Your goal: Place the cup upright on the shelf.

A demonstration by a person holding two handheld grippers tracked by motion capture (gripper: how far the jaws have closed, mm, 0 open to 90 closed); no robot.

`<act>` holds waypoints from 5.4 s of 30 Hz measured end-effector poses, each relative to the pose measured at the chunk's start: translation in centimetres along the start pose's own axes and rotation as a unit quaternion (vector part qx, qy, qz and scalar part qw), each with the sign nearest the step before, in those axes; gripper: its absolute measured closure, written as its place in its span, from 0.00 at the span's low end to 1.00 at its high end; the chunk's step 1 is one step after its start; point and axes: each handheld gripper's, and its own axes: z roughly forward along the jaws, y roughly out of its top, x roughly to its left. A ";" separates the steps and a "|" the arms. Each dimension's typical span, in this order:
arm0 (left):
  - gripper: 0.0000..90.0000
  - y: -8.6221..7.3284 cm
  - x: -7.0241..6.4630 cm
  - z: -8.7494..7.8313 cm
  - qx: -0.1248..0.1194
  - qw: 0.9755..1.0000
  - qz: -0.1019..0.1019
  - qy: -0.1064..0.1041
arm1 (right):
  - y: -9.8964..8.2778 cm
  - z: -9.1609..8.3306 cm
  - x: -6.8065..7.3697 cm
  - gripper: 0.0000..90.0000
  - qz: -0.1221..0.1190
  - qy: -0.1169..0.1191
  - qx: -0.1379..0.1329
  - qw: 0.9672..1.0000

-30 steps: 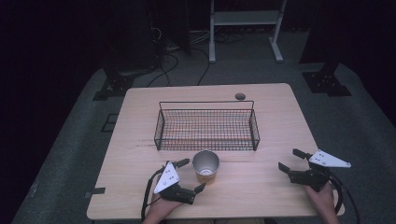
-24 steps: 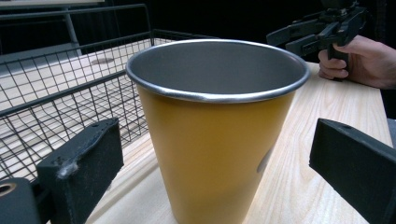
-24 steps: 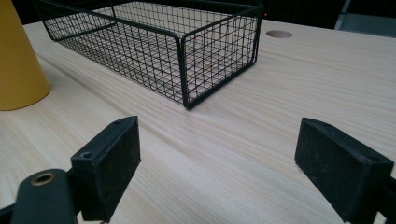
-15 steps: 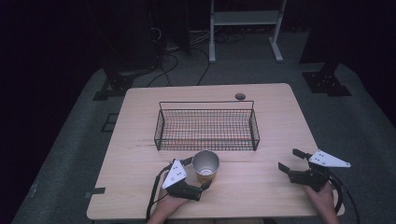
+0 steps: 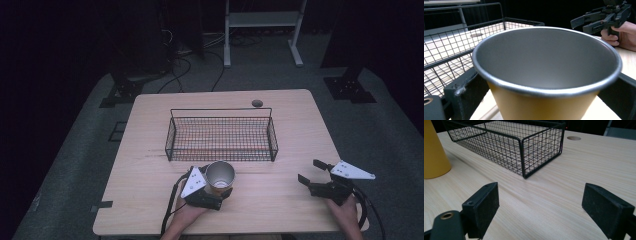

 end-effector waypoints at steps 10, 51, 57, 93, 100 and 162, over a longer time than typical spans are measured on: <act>0.10 0.2 0.1 0.5 -0.004 1.000 0.009 -0.007 | 0.0 0.0 0.0 0.15 -0.002 0.000 0.001 1.000; 0.15 6.3 4.2 -0.4 -0.066 0.996 0.008 -0.064 | 0.0 0.0 0.0 0.15 -0.002 0.000 0.001 1.000; 0.15 7.7 6.1 -0.1 -0.069 0.995 0.000 -0.066 | 0.0 0.0 0.0 0.15 0.000 0.000 -0.001 1.000; 0.15 12.0 13.3 3.7 -0.027 0.995 -0.009 -0.092 | 0.0 0.0 0.0 0.15 -0.002 0.001 -0.002 1.000; 0.15 12.4 14.3 4.5 -0.016 0.996 -0.009 -0.092 | 0.0 0.0 0.0 0.15 -0.003 0.002 -0.002 1.000; 0.15 9.5 16.8 12.1 0.105 0.983 0.001 -0.148 | 0.0 -0.2 -0.2 0.15 0.004 0.008 -0.011 1.000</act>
